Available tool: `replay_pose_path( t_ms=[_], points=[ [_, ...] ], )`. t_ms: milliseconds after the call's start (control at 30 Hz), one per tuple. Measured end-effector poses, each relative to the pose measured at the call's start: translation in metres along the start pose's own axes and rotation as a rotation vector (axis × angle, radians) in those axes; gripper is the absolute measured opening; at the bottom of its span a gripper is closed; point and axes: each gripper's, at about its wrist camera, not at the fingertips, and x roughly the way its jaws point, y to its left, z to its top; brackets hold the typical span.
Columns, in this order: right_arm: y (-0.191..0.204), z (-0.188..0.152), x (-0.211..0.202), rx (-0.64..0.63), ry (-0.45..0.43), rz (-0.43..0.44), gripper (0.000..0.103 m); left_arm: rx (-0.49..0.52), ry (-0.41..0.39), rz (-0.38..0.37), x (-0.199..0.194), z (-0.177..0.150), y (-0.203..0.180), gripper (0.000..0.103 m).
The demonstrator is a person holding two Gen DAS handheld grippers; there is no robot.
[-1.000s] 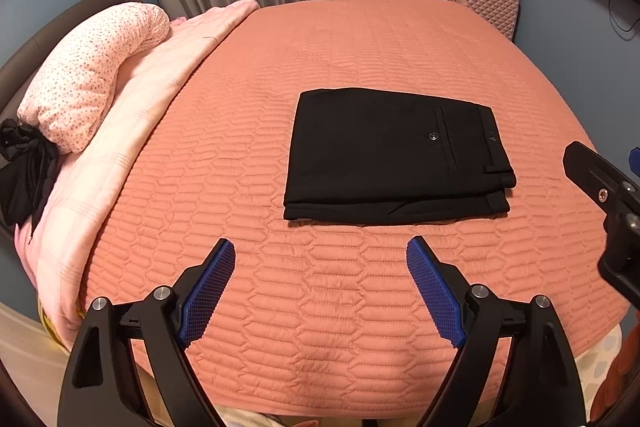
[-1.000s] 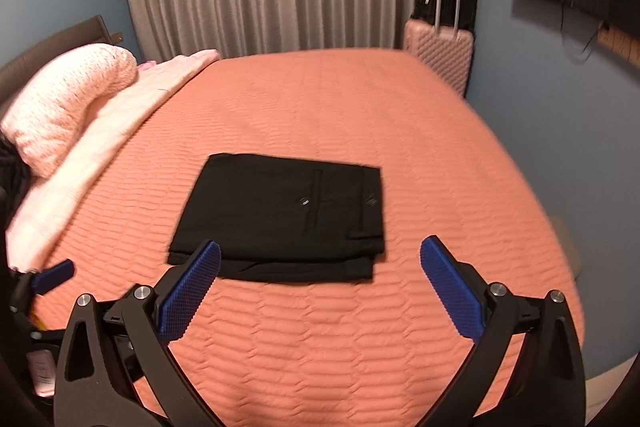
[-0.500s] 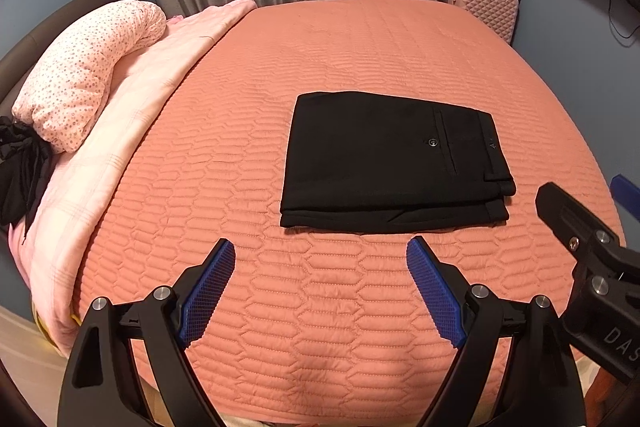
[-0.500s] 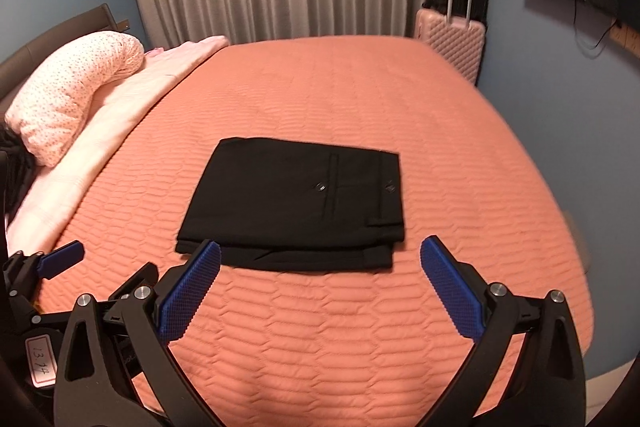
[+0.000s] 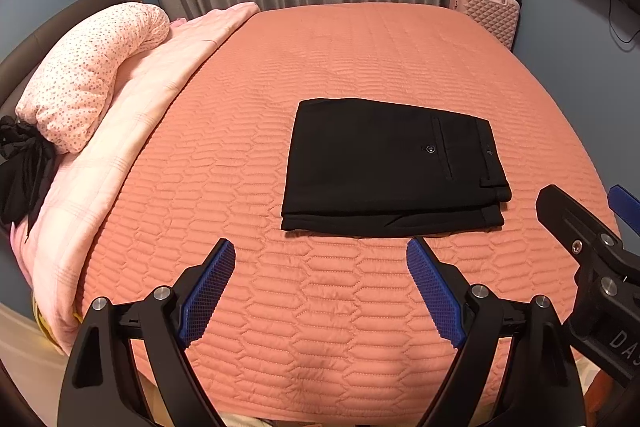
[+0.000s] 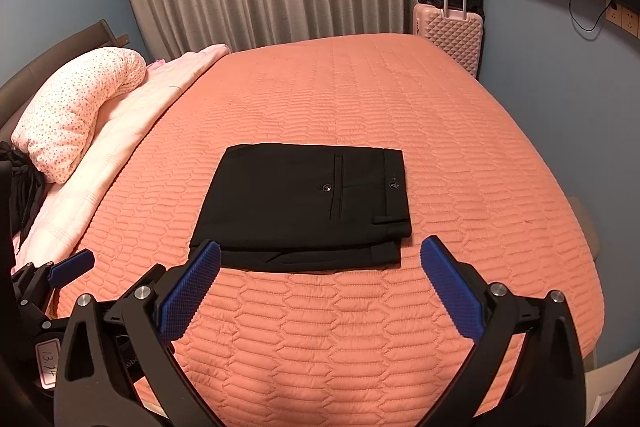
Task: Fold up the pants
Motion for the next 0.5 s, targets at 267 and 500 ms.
replay_pose_path(
  t_ms=[267, 500],
  points=[
    [0.0028, 0.0008, -0.0018, -0.013, 0.0, 0.006, 0.098, 0.003, -0.006, 0.003, -0.0026, -0.0009, -0.0014, 0.086],
    [0.0025, 0.0011, -0.0022, -0.017, -0.001, 0.012, 0.098, 0.011, -0.007, 0.014, -0.0043, -0.0007, -0.001, 0.086]
  ],
)
